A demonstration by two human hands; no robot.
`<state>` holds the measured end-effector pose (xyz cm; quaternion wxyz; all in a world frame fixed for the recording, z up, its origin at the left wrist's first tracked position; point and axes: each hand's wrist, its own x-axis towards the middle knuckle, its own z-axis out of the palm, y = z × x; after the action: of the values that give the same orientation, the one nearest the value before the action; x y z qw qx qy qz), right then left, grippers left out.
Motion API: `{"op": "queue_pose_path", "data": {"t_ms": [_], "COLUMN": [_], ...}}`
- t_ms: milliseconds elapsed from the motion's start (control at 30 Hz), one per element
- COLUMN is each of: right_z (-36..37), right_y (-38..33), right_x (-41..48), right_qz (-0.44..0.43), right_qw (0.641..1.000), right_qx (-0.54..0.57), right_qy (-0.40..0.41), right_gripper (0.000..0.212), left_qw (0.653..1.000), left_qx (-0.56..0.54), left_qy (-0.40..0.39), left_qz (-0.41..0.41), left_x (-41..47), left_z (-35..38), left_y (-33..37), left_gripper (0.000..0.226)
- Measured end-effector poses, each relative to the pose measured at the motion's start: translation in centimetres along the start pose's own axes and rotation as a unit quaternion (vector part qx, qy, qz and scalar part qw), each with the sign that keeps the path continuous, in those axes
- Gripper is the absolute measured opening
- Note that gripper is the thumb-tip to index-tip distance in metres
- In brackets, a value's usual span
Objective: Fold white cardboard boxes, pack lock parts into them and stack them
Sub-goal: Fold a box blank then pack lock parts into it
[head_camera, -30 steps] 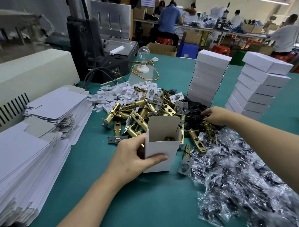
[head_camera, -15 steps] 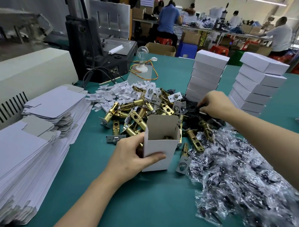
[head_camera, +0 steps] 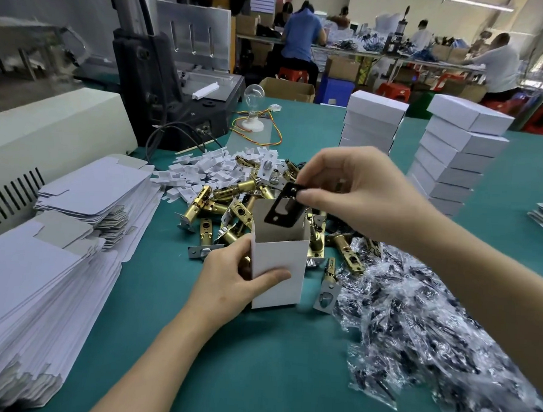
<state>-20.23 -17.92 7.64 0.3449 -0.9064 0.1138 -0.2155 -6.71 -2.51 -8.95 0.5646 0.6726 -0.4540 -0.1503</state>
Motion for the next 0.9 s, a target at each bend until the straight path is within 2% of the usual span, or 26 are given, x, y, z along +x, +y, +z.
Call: {"op": "queue_pose_path", "data": {"t_ms": [167, 267, 433, 500, 567, 667, 733, 833, 900], "right_z": [1.5, 2.4, 3.2, 2.7, 1.6, -0.9, -2.4, -3.3, -3.4], "right_y": [-0.1, -0.6, -0.3, -0.3, -0.2, 0.5, 1.6, 3.4, 4.3], "right_x": [0.3, 0.5, 0.3, 0.1, -0.1, -0.3, -0.6, -1.1, -1.7], "right_qz": [-0.026, -0.014, 0.026, 0.014, -0.005, 0.033, 0.057, 0.082, 0.109], "right_qw": [0.988, 0.981, 0.958, 0.969, 0.984, 0.995, 0.993, 0.979, 0.963], "right_qx": [-0.14, -0.173, -0.175, -0.151, -0.125, -0.083, -0.102, -0.184, -0.232], "right_qy": [-0.057, -0.09, -0.226, -0.196, -0.127, -0.051, -0.021, -0.03, -0.088], "right_gripper": [0.008, 0.009, 0.011, 0.012, 0.01, 0.01, 0.009, 0.007, 0.008], "left_qw": [1.0, 1.0, 0.999, 0.999, 0.999, 0.999, 0.999, 0.999, 0.998], "left_qx": [-0.005, 0.001, 0.011, 0.007, 0.003, 0.002, 0.004, 0.011, 0.024], "left_qy": [0.0, 0.002, 0.003, 0.001, 0.0, -0.001, -0.002, -0.007, -0.013], "left_qz": [0.011, 0.022, 0.04, 0.041, 0.04, 0.039, 0.04, 0.048, 0.061], "left_x": [0.0, 0.0, -0.1, -0.1, -0.1, -0.1, -0.2, -0.2, -0.2], "left_z": [-0.1, -0.2, -0.3, -0.3, -0.3, -0.3, -0.3, -0.3, -0.4], "left_y": [0.1, 0.2, 0.5, 0.5, 0.4, 0.2, 0.1, 0.1, 0.2], "left_gripper": [0.047, 0.039, 0.032, 0.034, 0.043, 0.061, 0.061, 0.053, 0.048]}}
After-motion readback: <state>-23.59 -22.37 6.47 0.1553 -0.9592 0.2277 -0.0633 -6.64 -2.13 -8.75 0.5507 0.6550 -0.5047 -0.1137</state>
